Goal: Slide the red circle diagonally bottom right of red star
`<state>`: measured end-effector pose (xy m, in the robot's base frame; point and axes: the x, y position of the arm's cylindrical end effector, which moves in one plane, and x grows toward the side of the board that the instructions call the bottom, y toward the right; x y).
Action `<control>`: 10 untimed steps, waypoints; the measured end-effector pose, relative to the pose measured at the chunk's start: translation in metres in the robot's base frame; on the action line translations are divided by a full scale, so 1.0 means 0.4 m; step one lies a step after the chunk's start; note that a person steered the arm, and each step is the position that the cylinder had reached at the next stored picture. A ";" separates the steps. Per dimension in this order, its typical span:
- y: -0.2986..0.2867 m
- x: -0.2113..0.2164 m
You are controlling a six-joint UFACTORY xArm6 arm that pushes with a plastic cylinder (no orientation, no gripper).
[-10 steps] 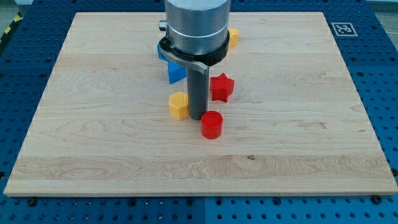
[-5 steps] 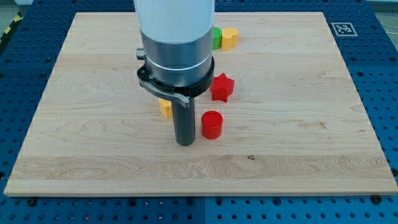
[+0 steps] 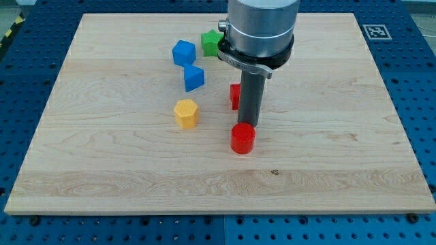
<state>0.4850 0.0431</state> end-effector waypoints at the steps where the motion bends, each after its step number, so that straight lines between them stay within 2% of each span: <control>1: 0.000 0.000; 2: -0.010 0.001; 4: -0.160 0.013; 5: -0.181 0.040; 7: -0.181 0.122; 10: -0.149 0.136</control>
<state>0.5395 -0.0164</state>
